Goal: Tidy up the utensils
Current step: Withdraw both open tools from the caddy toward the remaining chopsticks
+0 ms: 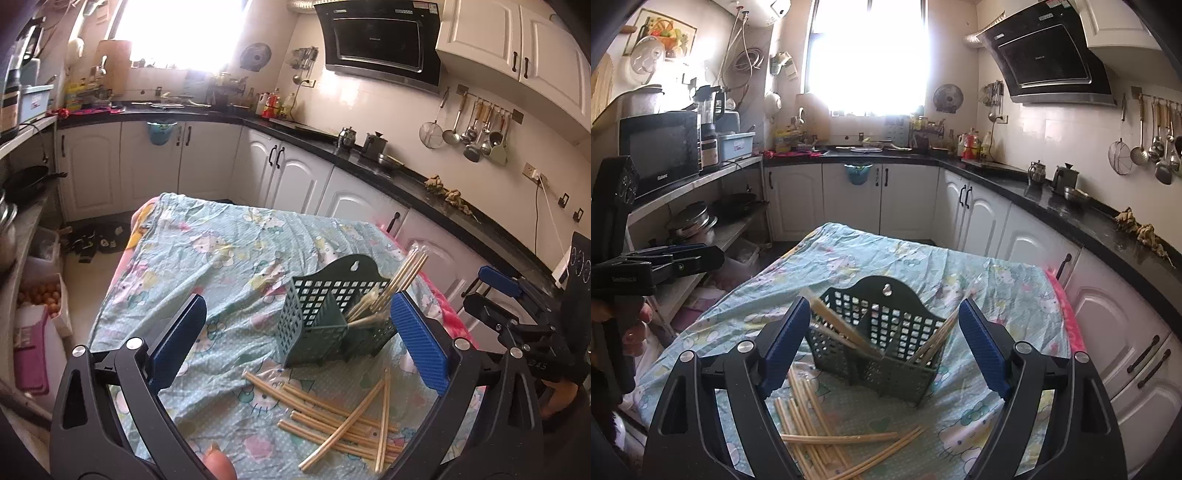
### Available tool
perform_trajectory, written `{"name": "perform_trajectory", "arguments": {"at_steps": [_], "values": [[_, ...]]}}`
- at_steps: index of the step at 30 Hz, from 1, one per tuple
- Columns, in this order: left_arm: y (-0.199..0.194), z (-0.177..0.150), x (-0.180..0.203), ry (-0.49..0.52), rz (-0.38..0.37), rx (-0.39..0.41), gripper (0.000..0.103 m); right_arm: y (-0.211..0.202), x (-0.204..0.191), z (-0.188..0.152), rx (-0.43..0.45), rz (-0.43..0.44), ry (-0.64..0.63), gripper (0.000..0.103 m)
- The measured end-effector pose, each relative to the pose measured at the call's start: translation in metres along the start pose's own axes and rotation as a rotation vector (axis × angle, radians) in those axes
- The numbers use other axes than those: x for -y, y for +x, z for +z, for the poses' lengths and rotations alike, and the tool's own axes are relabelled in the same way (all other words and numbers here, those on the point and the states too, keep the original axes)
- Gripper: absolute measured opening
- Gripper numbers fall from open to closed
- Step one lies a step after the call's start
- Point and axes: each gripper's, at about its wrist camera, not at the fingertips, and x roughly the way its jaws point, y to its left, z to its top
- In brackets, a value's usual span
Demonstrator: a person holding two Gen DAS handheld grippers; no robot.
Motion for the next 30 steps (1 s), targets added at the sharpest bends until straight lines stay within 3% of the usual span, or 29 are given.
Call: {"name": "perform_trajectory", "arguments": {"at_steps": [11,30], "values": [[-0.004,-0.024,-0.008,0.036,0.106,-0.009,0.092,0.008,-0.016,-0.021,-0.046,0.033,0.0,0.08],[0.007,-0.055,-0.03,0.04,0.205,-0.071,0.092,0.03,-0.028,-0.058,-0.14,0.036,0.008,0.08]]}}
